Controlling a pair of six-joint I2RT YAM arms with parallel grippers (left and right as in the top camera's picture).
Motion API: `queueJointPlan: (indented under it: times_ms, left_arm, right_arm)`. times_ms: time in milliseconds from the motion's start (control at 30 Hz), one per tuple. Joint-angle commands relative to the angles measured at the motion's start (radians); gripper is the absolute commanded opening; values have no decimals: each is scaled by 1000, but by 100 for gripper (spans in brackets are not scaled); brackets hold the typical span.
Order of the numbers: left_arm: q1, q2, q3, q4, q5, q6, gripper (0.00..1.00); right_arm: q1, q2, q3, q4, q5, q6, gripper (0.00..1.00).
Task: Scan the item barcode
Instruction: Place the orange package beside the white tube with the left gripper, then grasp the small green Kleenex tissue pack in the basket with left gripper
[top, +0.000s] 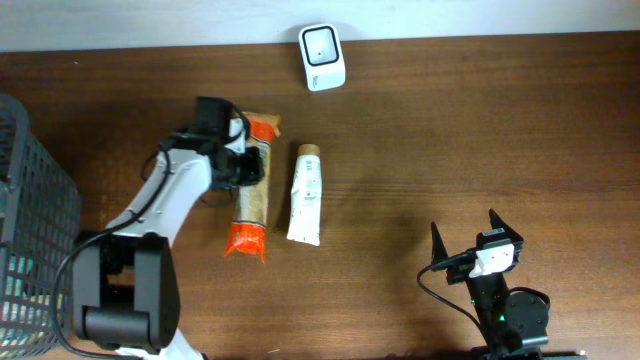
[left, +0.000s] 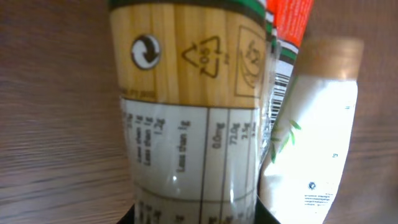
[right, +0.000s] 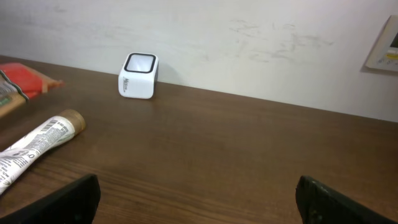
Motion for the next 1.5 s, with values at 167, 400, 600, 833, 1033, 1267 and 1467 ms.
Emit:
queueJointPlan:
  times_ms: [167, 400, 600, 833, 1033, 1267, 1467]
  left_arm:
    - [-25, -90, 24, -10, -102, 39, 99]
    - [0, -450, 313, -143, -562, 347, 99]
    - [462, -520, 313, -136, -616, 275, 99]
    - [964, -425, 323, 61, -314, 460, 99]
    - [1067, -164, 328, -55, -314, 581, 79]
    - [1068, 98, 328, 20, -241, 749, 72]
    - [1068, 244, 328, 211, -241, 771, 82]
  right_arm:
    - [-6, -6, -7, -2, 9, 8, 99]
    - [-6, -6, -7, -2, 9, 8, 99]
    - [-6, -6, -7, -2, 9, 8, 98]
    - [-6, -6, -7, -2, 9, 8, 99]
    - [-6, -6, -7, -2, 9, 8, 99]
    - [-6, -6, -7, -2, 9, 8, 99]
    - [-6, -6, -7, -2, 9, 8, 99]
